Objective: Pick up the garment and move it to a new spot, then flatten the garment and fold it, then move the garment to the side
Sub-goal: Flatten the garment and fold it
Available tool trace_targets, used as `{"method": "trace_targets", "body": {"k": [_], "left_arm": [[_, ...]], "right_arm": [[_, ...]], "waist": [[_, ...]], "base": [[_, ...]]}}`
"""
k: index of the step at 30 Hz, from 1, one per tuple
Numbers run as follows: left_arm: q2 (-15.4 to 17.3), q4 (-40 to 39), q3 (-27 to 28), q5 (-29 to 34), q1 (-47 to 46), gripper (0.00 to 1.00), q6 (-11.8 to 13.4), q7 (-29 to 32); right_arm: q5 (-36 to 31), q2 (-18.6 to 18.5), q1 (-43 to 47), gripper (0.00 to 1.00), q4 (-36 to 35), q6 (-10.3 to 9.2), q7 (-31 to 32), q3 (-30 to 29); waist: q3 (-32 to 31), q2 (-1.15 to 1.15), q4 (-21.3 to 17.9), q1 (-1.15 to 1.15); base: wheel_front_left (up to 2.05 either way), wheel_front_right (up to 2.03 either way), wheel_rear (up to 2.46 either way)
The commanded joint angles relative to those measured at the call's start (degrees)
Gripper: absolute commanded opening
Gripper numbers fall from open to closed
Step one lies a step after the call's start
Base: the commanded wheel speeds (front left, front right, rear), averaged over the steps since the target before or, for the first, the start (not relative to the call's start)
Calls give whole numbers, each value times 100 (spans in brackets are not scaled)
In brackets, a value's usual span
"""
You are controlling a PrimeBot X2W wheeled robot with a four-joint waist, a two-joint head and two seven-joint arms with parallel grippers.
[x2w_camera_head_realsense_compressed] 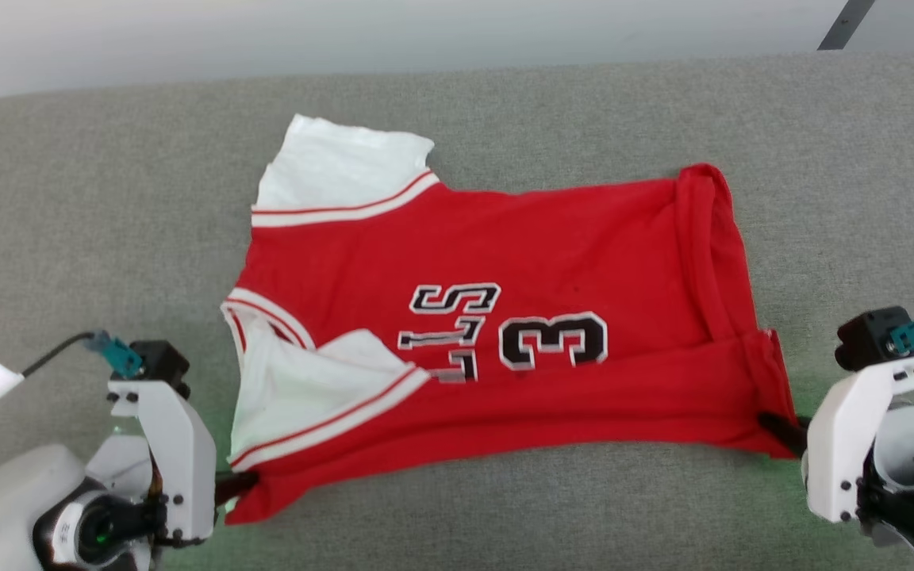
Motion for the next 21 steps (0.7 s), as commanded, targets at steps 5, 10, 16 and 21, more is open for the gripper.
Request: {"method": "trace_targets", "body": {"k": [5, 10, 16, 21], "left_arm": [[253, -300, -95, 30, 212, 0, 303, 85], [329, -427, -72, -24, 283, 0, 398, 28], [322, -435, -72, 15, 304, 1, 427, -6], [324, -390, -44, 80, 233, 79, 433, -59]], "right_arm": [[58, -160, 341, 0, -217, -7, 248, -151], [62, -138, 513, 0, -347, -7, 354, -234], [9, -52, 534, 0, -414, -7, 416, -244], [-47, -69, 478, 58, -440, -6, 294, -141]], "waist": [[-35, 0, -3, 0], [-40, 0, -31, 0], [-43, 0, -61, 0], [-59, 0, -78, 0]], "base": [[0, 0, 0], [0, 0, 0], [0, 0, 0], [0, 0, 0]]}}
